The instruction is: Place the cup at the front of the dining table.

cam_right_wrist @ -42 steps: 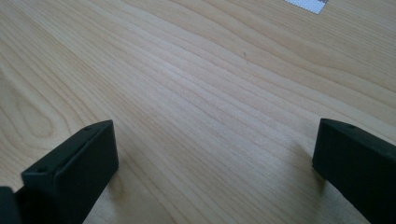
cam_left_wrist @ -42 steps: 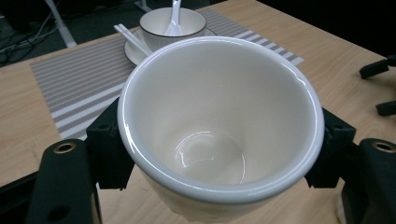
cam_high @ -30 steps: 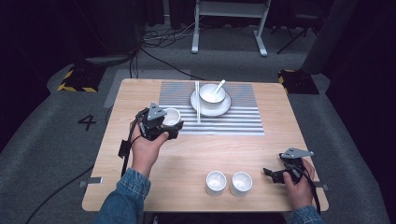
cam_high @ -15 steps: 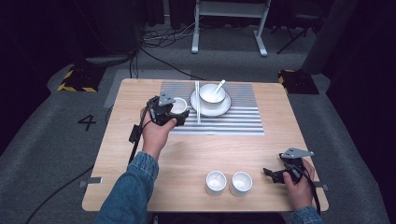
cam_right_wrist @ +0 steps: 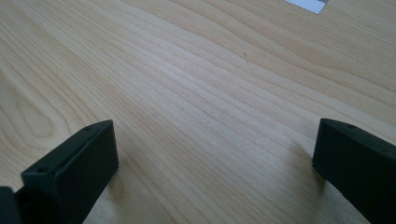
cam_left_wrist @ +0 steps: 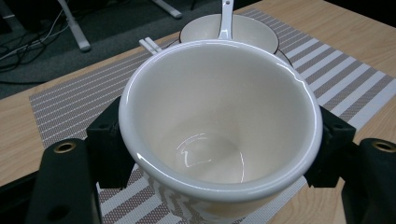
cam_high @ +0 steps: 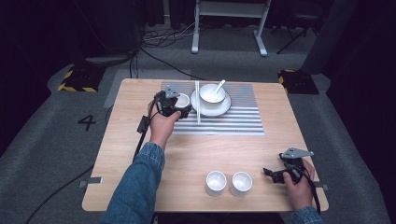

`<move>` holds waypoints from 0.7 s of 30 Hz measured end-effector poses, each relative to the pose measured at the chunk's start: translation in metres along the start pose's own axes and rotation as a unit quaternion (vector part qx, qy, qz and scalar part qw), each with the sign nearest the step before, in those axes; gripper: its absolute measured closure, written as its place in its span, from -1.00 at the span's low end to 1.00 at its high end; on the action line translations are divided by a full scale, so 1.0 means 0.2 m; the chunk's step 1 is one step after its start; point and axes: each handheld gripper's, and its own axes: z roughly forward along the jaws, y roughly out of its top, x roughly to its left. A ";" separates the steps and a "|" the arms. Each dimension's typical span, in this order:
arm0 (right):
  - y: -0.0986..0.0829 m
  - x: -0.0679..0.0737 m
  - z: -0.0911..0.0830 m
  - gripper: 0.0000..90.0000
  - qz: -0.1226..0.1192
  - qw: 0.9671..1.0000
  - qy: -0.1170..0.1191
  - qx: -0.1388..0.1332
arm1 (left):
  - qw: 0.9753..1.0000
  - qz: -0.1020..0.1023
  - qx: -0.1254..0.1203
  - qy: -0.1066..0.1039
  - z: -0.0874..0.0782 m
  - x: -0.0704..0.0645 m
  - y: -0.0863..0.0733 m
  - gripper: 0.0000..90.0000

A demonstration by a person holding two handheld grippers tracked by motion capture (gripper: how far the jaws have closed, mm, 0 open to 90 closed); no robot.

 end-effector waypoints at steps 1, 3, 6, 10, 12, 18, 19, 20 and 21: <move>0.00 0.00 0.00 -0.99 0.000 1.000 0.000 0.000 | 1.000 -0.001 0.002 0.000 0.01 0.01 0.00 -0.42; 0.00 0.00 0.00 -0.99 0.000 1.000 0.000 0.000 | 1.000 -0.002 0.007 0.002 0.04 0.02 -0.02 -0.42; 0.00 0.00 0.00 -0.99 0.000 1.000 0.000 0.000 | 1.000 -0.011 0.015 0.000 0.08 0.04 -0.03 -0.42; 0.00 0.00 0.00 -0.99 -0.001 1.000 0.000 0.000 | 0.999 -0.010 0.031 0.004 0.12 0.06 -0.06 -0.42; 0.00 0.00 0.00 -0.99 0.000 1.000 0.000 0.000 | 0.999 -0.008 0.039 0.005 0.14 0.06 -0.07 -0.42; 0.00 0.00 0.00 -0.99 0.000 1.000 0.000 0.000 | 0.999 -0.007 0.048 0.005 0.20 0.08 -0.10 -0.42; 0.00 0.00 0.00 -0.99 0.000 1.000 0.000 0.000 | 0.999 -0.007 0.051 0.006 0.20 0.08 -0.11 -0.42; 0.00 0.00 0.00 -0.99 0.000 1.000 0.000 0.000 | 0.999 -0.006 0.052 0.007 0.21 0.08 -0.11 -0.42; 0.00 0.00 0.00 -0.99 0.000 1.000 0.000 0.000 | 0.999 -0.009 0.052 0.007 0.22 0.09 -0.12 -0.41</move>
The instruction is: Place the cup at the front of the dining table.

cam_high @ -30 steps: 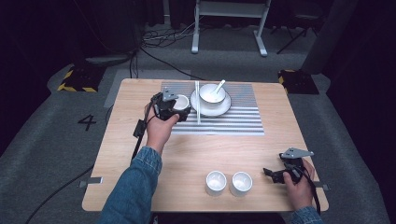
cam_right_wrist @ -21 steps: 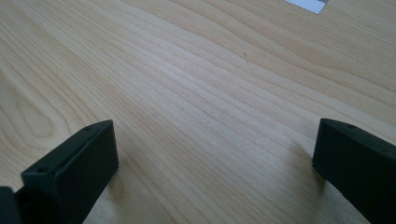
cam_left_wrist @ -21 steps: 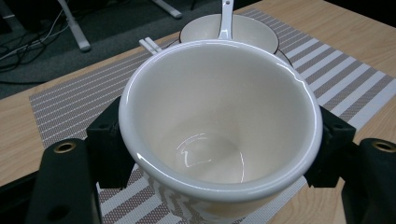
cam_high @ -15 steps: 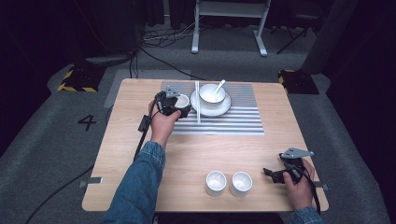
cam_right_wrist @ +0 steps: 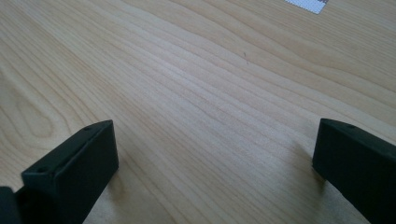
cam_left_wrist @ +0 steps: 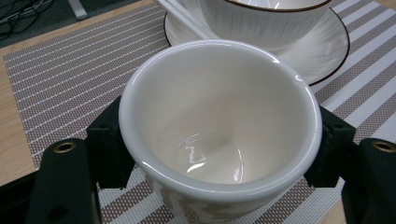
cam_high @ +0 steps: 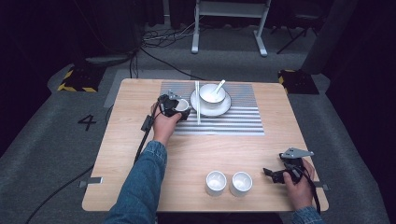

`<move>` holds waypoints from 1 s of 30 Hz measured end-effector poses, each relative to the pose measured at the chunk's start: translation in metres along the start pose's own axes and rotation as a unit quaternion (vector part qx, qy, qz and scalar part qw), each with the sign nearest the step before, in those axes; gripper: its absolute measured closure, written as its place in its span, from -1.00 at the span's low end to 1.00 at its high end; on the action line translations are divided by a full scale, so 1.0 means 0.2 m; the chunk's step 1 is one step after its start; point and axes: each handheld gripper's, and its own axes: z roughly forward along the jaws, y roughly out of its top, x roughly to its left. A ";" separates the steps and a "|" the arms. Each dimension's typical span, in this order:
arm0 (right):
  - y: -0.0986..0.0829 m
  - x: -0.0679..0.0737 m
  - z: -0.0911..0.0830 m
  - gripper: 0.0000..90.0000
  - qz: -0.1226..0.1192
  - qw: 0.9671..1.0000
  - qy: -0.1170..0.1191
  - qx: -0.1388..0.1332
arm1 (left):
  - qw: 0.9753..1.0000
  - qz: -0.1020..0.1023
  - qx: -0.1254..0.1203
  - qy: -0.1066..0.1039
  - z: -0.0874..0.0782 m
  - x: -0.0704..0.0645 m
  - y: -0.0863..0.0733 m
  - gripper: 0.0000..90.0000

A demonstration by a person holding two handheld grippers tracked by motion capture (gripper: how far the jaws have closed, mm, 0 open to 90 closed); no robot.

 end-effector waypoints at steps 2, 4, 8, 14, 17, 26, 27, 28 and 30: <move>0.00 0.00 0.00 -0.99 0.000 1.000 0.000 0.000 | 1.000 -0.001 0.000 0.000 0.01 0.01 -0.01 -0.42; 0.00 0.00 0.00 -0.99 0.000 1.000 0.000 0.000 | 1.000 -0.004 -0.001 0.000 0.02 0.01 -0.01 -0.42; 0.00 0.00 0.00 -0.99 0.000 1.000 0.000 0.000 | 1.000 0.002 0.000 0.001 0.04 0.02 -0.02 -0.42; 0.00 0.00 0.00 -0.99 0.000 1.000 0.000 0.000 | 1.000 0.007 0.011 0.003 0.08 0.01 -0.04 -0.42; 0.00 0.00 0.00 -0.99 0.000 1.000 0.000 0.000 | 1.000 0.006 0.016 0.000 0.09 0.01 -0.05 -0.42; 0.00 0.00 0.00 -0.99 0.001 1.000 0.000 0.000 | 1.000 0.001 0.014 -0.005 0.10 0.02 -0.07 -0.42; 0.00 0.00 0.00 -0.99 0.000 1.000 0.000 0.000 | 1.000 0.004 0.013 -0.004 0.10 0.02 -0.08 -0.42; 0.00 0.00 0.00 -0.99 0.000 1.000 0.000 0.000 | 1.000 0.002 0.011 -0.003 0.10 0.02 -0.08 -0.42; 0.00 0.00 0.00 -0.99 0.001 1.000 0.000 0.000 | 1.000 -0.008 0.013 -0.004 0.09 0.03 -0.09 -0.42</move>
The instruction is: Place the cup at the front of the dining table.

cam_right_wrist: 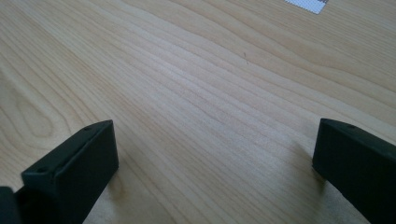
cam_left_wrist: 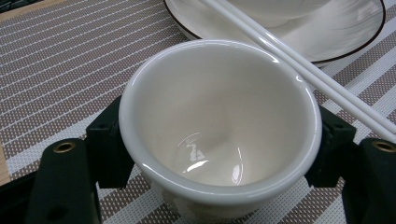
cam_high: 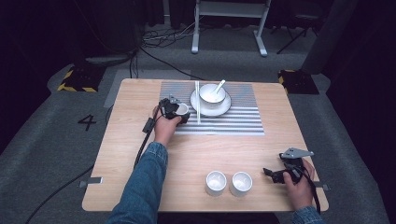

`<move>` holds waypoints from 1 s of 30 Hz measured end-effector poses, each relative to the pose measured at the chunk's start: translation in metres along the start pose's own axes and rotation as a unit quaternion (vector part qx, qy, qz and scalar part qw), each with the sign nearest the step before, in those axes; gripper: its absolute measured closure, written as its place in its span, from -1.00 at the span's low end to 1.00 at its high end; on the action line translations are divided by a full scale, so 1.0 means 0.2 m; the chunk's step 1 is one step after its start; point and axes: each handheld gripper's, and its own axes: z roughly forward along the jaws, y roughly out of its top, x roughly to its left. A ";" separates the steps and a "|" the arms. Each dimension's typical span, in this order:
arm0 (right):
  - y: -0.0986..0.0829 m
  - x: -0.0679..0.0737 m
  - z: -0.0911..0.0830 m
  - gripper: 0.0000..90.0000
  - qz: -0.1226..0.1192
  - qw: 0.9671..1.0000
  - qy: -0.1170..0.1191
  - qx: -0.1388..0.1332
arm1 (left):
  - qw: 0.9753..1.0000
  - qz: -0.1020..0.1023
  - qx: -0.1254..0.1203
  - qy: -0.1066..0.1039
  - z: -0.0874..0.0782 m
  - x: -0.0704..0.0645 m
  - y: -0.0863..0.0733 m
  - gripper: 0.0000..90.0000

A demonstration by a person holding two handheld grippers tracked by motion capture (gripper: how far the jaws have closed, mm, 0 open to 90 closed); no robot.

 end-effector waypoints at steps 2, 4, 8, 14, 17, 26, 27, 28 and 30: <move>0.00 0.00 0.00 -0.99 -0.001 1.000 0.000 0.000 | 1.000 -0.005 0.000 0.005 0.00 0.00 0.00 -0.42; 0.00 0.00 0.00 -0.99 0.000 1.000 0.000 0.000 | 1.000 -0.004 0.000 0.016 0.00 -0.02 0.00 -0.42; 0.00 0.00 0.00 -0.99 0.000 1.000 0.000 0.000 | 1.000 -0.012 -0.003 0.019 0.01 -0.02 -0.01 -0.42; 0.00 0.00 0.00 -0.99 -0.001 1.000 0.000 0.000 | 1.000 -0.020 -0.003 0.024 0.01 -0.03 0.00 -0.43; 0.00 0.00 0.00 -0.99 -0.001 1.000 0.000 0.000 | 0.999 -0.018 -0.006 0.028 0.00 -0.03 0.00 -0.42; 0.00 0.00 0.00 -0.99 0.000 1.000 0.000 0.000 | 0.999 -0.013 -0.018 0.037 -0.10 -0.06 0.03 -0.43; 0.00 0.00 0.00 -0.99 -0.001 1.000 0.000 0.000 | 0.999 -0.015 -0.023 0.037 -0.12 -0.06 0.03 -0.43; 0.00 0.00 0.00 -0.99 0.000 1.000 0.000 0.000 | 0.999 -0.014 -0.026 0.037 -0.14 -0.06 0.03 -0.43; 0.00 0.00 0.00 -0.99 0.000 1.000 0.000 0.000 | 0.999 -0.016 -0.036 0.037 -0.17 -0.07 0.03 -0.42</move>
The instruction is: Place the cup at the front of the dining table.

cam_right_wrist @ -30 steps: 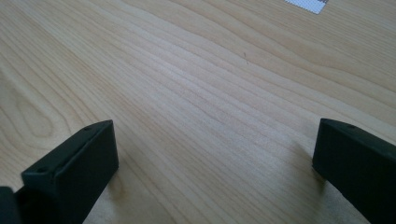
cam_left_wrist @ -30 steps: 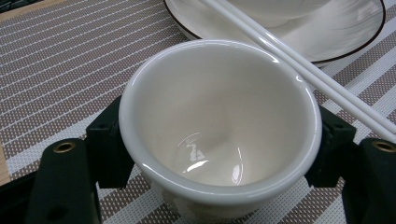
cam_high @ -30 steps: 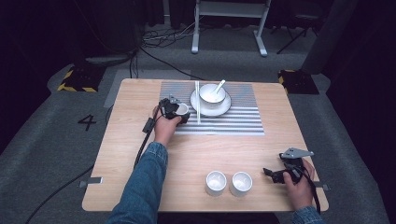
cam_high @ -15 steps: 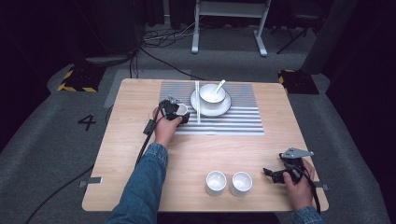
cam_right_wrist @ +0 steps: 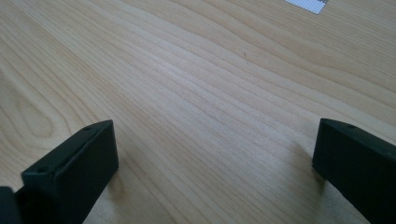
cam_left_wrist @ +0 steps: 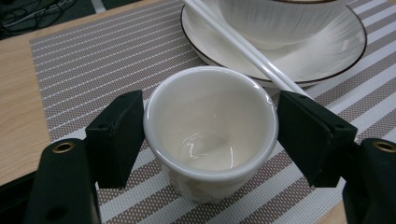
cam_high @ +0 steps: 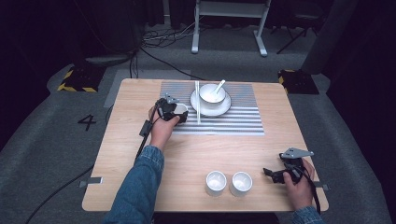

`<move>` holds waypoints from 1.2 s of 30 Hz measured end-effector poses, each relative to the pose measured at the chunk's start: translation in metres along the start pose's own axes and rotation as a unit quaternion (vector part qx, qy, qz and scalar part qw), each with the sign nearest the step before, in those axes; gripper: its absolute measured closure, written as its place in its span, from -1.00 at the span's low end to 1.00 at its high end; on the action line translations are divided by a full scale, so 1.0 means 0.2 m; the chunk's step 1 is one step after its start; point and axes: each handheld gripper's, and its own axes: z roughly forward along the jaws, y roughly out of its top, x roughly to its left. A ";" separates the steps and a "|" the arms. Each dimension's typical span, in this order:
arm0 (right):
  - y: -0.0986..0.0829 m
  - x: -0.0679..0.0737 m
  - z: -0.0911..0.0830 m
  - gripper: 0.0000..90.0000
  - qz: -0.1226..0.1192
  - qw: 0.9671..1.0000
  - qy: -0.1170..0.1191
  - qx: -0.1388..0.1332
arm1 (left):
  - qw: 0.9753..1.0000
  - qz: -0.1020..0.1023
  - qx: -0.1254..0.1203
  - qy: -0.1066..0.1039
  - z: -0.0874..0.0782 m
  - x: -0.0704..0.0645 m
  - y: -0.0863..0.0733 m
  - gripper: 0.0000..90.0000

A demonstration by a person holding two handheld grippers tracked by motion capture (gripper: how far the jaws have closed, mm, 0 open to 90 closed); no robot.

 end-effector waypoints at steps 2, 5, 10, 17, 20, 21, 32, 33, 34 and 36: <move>0.00 0.00 0.00 -0.99 0.000 1.000 0.000 0.000 | 1.000 0.001 -0.009 -0.007 -0.04 0.00 0.01 -0.41; 0.00 0.00 0.00 -0.99 0.000 1.000 0.000 0.000 | 1.000 0.002 -0.019 -0.018 -0.10 -0.02 0.01 -0.40; 0.00 0.00 0.00 -0.99 0.000 1.000 0.000 0.000 | 0.999 0.008 -0.035 -0.029 -0.20 -0.05 0.03 -0.40; 0.00 0.00 0.00 -0.99 0.000 1.000 0.000 0.000 | 0.998 0.019 -0.041 -0.039 -0.33 -0.10 0.03 -0.40; 0.00 0.00 0.00 -0.99 0.000 1.000 0.000 0.000 | 0.998 0.023 -0.048 -0.041 -0.38 -0.11 0.02 -0.40; 0.00 0.00 0.00 -0.99 0.000 1.000 0.000 0.000 | 0.998 0.025 -0.049 -0.040 -0.40 -0.12 0.02 -0.40; 0.00 0.00 0.00 -0.99 0.000 1.000 0.000 0.000 | 0.997 0.048 -0.032 -0.057 -0.61 -0.16 -0.06 -0.41; 0.00 0.00 0.00 -0.99 0.000 1.000 0.000 0.000 | 0.997 0.047 -0.032 -0.057 -0.63 -0.15 -0.06 -0.41; 0.00 0.00 0.00 -0.99 0.000 1.000 0.000 0.000 | 0.997 0.049 -0.033 -0.057 -0.64 -0.15 -0.07 -0.41; 0.00 0.00 0.00 -0.99 0.000 1.000 0.000 0.000 | 0.996 0.049 -0.037 -0.057 -0.67 -0.14 -0.09 -0.41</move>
